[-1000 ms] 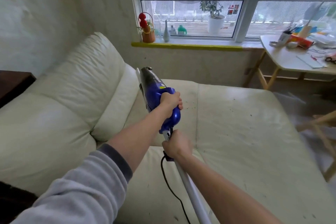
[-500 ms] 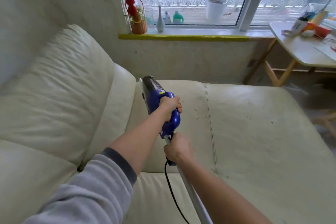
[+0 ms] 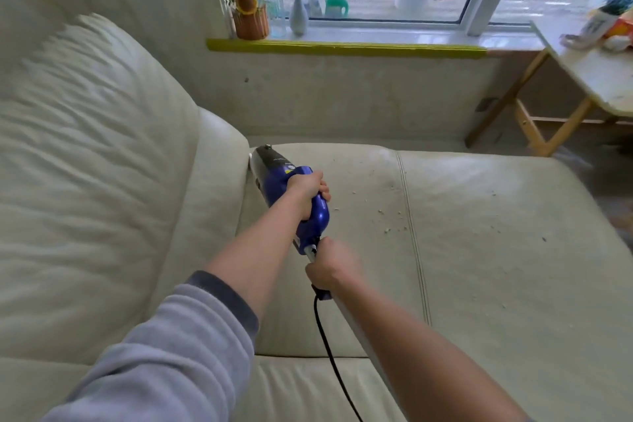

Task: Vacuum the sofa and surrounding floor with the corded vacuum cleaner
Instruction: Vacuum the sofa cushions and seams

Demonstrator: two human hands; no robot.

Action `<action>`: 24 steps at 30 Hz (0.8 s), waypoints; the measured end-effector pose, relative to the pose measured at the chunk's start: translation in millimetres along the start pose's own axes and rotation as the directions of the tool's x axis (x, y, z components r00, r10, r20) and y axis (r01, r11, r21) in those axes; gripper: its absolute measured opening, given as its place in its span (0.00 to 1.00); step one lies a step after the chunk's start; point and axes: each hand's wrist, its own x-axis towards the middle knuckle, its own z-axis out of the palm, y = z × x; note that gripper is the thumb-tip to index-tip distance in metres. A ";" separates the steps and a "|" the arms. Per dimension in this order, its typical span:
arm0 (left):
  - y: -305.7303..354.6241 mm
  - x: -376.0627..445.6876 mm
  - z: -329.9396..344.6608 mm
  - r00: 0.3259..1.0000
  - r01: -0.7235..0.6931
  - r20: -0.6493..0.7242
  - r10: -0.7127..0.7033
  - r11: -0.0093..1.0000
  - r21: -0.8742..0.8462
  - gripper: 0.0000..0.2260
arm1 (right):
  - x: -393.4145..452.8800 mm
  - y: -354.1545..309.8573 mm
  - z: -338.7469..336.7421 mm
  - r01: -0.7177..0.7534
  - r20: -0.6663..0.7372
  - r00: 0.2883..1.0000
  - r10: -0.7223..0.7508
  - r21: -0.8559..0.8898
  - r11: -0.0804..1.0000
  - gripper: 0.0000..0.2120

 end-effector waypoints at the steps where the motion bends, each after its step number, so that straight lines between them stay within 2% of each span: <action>1: -0.8 3.2 -2.3 1.000 0.024 0.002 -0.024 1.000 -0.009 0.15 | 2.6 -0.8 0.5 0.016 0.020 1.000 -0.016 -0.012 1.000 0.05; 3: -4.8 6.7 -3.0 0.998 0.055 0.007 -0.055 0.999 0.002 0.15 | 5.7 -0.6 5.3 0.004 0.069 0.998 -0.005 0.004 1.000 0.06; 6: -17.2 7.6 -1.9 0.997 0.073 0.012 -0.074 0.997 0.033 0.14 | 1.9 2.4 18.2 -0.079 0.169 0.984 0.056 0.135 0.988 0.08; 24: -48.8 -55.0 -13.6 0.994 0.107 -0.009 -0.107 0.992 0.061 0.15 | -67.5 8.0 36.4 -0.079 0.225 0.973 0.045 0.142 0.987 0.08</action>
